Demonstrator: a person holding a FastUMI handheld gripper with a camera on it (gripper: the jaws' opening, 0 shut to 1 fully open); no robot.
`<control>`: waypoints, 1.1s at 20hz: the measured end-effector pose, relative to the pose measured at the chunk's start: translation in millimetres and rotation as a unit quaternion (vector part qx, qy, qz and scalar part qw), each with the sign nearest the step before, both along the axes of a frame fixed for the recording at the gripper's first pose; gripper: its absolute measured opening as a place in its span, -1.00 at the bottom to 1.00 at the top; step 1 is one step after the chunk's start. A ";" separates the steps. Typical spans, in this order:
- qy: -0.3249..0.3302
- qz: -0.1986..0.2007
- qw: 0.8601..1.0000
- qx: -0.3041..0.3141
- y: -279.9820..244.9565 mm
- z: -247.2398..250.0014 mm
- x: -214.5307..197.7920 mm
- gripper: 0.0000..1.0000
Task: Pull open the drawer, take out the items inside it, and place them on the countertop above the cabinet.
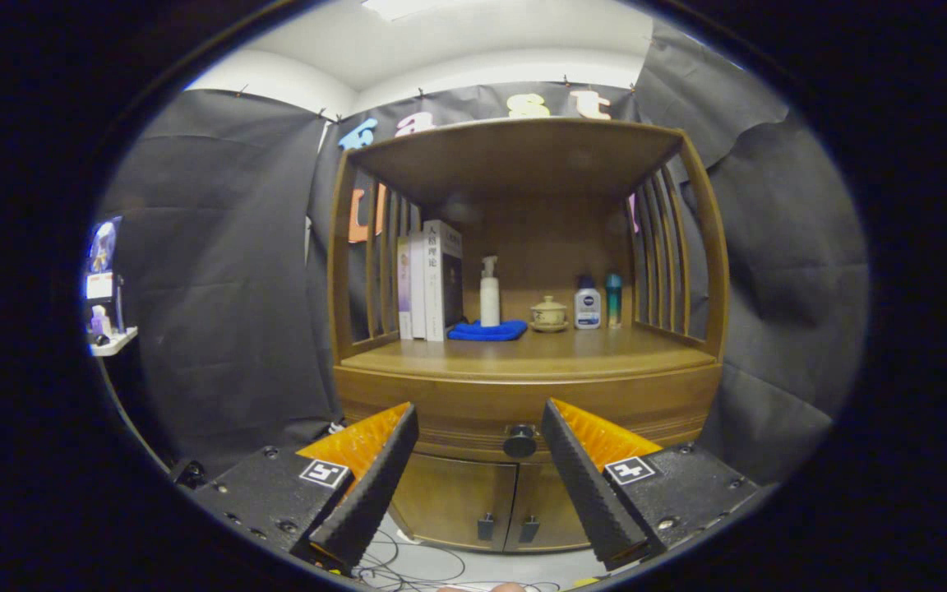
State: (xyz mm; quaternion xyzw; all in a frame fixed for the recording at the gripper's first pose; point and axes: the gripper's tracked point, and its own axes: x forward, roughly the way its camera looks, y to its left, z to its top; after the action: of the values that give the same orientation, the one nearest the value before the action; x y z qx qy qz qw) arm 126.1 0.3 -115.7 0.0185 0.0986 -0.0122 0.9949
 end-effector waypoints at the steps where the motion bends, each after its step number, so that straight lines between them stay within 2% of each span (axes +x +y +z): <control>1: 0.002 -0.005 1.000 0.001 -4.3 -5.9 10.3 0.96; 5: 0.019 -0.022 1.000 0.005 -20.3 -37.3 51.5 0.95; 11: 0.057 -0.043 0.997 -0.025 -39.6 -89.2 96.6 0.78; 17: 0.078 -0.054 0.995 -0.014 -44.1 -124.7 105.4 0.29; 20: 0.070 -0.065 0.995 -0.019 -48.2 -125.8 107.8 0.05; 22: 0.067 -0.076 0.995 -0.015 -51.4 -125.3 107.1 0.02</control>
State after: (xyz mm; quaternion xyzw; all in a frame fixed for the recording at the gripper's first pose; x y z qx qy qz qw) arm 233.2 -51.1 -240.9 0.0102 0.1634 -0.0901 0.9824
